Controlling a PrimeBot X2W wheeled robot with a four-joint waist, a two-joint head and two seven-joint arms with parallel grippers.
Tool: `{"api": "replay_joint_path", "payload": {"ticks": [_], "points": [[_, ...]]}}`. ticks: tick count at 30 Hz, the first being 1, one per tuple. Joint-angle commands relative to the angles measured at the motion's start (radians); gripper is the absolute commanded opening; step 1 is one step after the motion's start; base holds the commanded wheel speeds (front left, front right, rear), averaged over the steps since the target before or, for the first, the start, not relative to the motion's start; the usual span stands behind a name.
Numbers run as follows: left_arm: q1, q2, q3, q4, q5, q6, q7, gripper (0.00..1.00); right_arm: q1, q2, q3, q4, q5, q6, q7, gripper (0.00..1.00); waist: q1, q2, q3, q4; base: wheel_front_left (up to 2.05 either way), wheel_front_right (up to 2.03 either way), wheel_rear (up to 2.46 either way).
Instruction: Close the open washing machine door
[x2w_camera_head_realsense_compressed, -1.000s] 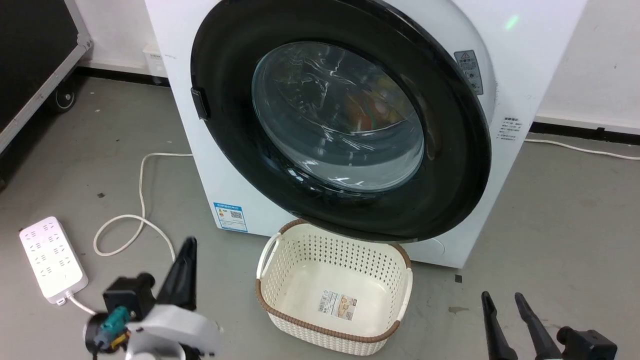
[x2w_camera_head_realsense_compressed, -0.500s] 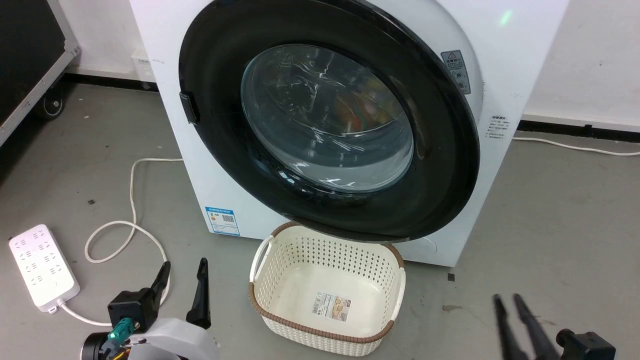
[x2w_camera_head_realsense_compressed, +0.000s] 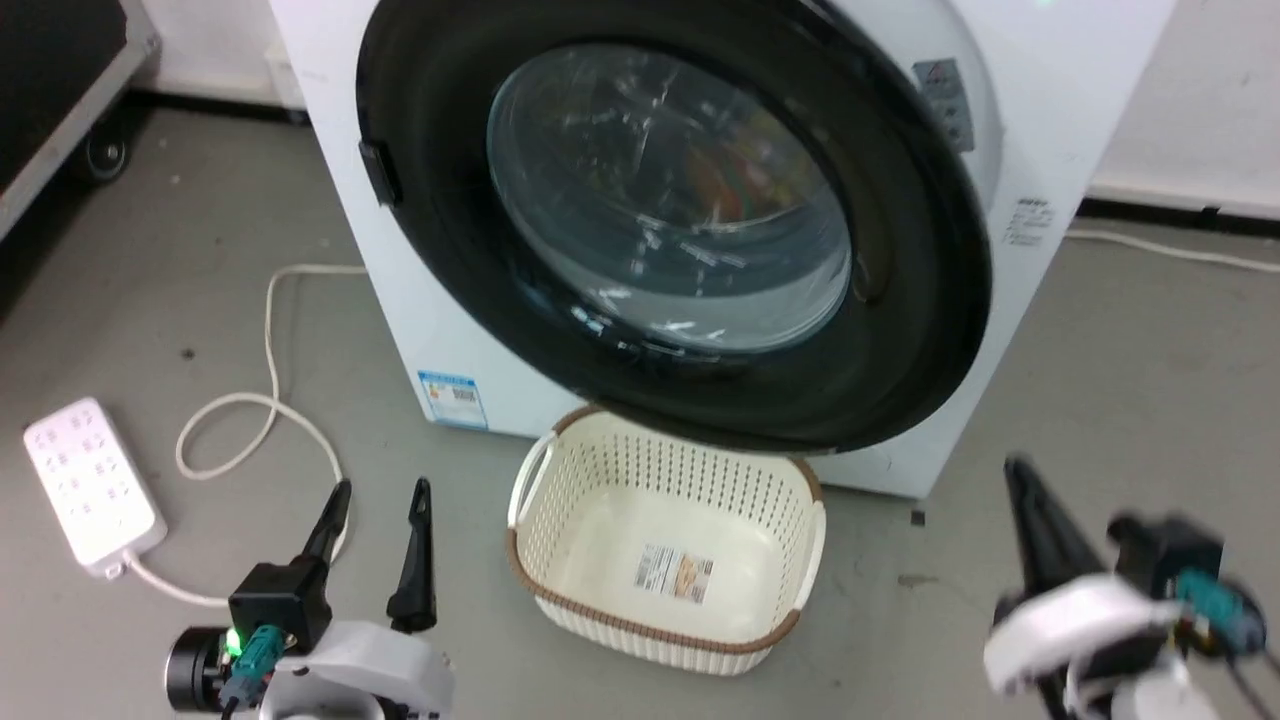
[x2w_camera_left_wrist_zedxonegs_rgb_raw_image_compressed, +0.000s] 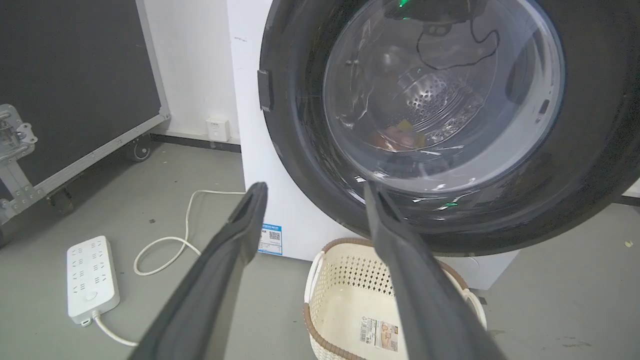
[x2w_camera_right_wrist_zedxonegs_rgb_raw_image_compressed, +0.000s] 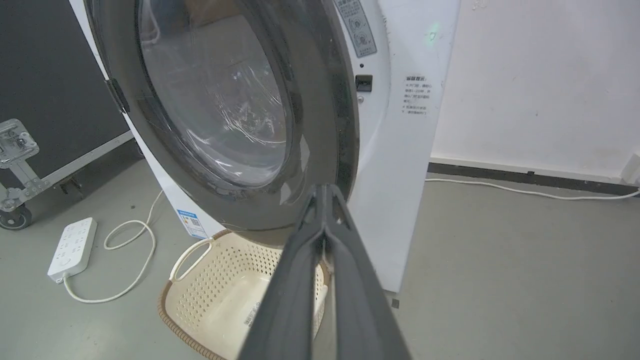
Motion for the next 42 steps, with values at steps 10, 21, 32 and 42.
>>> {"api": "replay_joint_path", "payload": {"ticks": [10, 21, 32, 42], "points": [[-0.078, -0.028, -0.007, -0.036, 0.030, -0.005, -0.015, 1.00, -0.295, 0.000, -0.074, 0.193, -0.083, 0.001, -0.017, 0.00, 0.0000, -0.0001, 0.142, 0.062, 0.00, 0.00, 0.00], [-0.138, -0.060, -0.001, -0.030, 0.046, -0.027, -0.017, 1.00, -0.471, 0.000, -0.205, 0.307, -0.126, 0.001, -0.061, 0.00, 0.0000, -0.0001, 0.221, 0.090, 0.00, 0.00, 0.00], [-0.172, -0.092, 0.025, -0.035, 0.074, -0.052, -0.017, 1.00, -0.626, 0.000, -0.288, 0.342, -0.197, 0.001, -0.082, 0.00, 0.0000, -0.0001, 0.298, 0.114, 0.00, 0.00, 0.00], [-0.189, -0.121, 0.057, -0.031, 0.093, -0.071, -0.017, 1.00, -0.713, 0.000, -0.365, 0.327, -0.220, 0.001, -0.093, 0.00, 0.0000, -0.0001, 0.331, 0.126, 0.00, 0.00, 0.00]]}}
